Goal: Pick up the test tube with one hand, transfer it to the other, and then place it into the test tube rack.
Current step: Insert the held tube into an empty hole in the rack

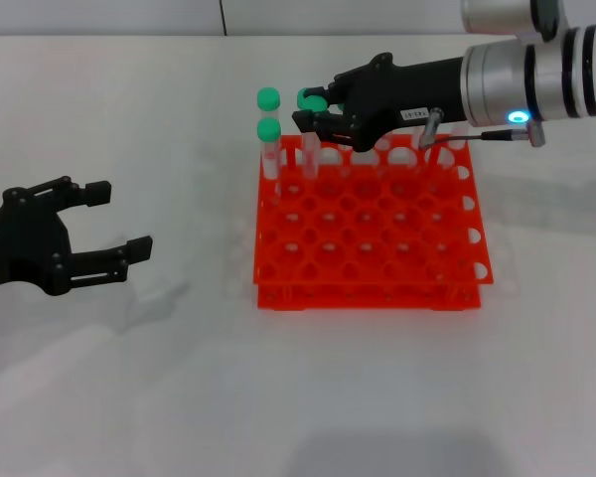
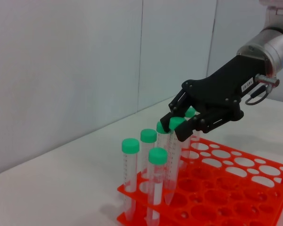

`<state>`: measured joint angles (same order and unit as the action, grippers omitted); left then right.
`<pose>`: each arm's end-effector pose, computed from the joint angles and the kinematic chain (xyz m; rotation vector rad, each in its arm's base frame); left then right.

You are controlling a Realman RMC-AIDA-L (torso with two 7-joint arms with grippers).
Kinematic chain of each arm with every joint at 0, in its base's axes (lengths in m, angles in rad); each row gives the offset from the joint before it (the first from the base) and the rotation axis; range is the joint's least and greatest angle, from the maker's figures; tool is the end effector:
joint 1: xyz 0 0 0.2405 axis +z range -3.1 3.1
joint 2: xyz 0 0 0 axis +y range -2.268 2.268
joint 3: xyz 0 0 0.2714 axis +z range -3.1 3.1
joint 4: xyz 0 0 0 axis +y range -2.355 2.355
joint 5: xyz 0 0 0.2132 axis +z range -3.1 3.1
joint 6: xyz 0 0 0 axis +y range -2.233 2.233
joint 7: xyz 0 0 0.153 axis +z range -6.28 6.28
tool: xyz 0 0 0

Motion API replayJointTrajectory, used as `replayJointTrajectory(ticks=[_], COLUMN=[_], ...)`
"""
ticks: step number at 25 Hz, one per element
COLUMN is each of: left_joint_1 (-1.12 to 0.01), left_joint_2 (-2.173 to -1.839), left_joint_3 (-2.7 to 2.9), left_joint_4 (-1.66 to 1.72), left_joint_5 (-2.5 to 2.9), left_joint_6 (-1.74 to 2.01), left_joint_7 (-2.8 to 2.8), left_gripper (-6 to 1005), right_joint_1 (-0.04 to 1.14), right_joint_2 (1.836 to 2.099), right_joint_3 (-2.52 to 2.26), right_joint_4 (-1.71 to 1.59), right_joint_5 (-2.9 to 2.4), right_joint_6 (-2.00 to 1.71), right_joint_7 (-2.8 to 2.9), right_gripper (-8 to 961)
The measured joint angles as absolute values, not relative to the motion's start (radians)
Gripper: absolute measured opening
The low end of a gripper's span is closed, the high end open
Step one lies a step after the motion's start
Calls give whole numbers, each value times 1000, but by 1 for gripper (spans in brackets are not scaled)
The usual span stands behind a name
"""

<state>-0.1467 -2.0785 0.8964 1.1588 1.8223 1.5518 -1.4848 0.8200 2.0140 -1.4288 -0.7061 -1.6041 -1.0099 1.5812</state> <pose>-0.3044 0.2828 0.0481 -2.5670 -0.5328 -0.5205 0.1280 0.4367 -0.0650 -2.7774 0.2556 0.4734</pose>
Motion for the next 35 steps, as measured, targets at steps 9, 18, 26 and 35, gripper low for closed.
replayJointTrajectory(ticks=[9,18,26,35], left_joint_1=[-154,-155,-155,-152], left_joint_2=[-2078,-2078,-2078,-2078], left_joint_3=[896,896,895,863], left_joint_4=[1148,1145,1129,1124], left_joint_5=[1823,1822,1819,1810], left_joint_6=[1551,1551,1551,1562], left_joint_7=[-1483,-1473,-1466,-1456], left_gripper=[862,861,861,862], right_joint_1=[829,833,837,798], right_joint_2=[2015,2016,2016,2012], right_joint_3=[-1442,-1467,-1479,-1459], right_joint_4=[-698,-698,-700,-764], right_joint_5=[-1605,-1605,-1604,-1593], right_joint_6=[-1001,-994,-985,-1049], right_joint_7=[1583,1594,1595,1597], right_gripper=[258,259,269,545])
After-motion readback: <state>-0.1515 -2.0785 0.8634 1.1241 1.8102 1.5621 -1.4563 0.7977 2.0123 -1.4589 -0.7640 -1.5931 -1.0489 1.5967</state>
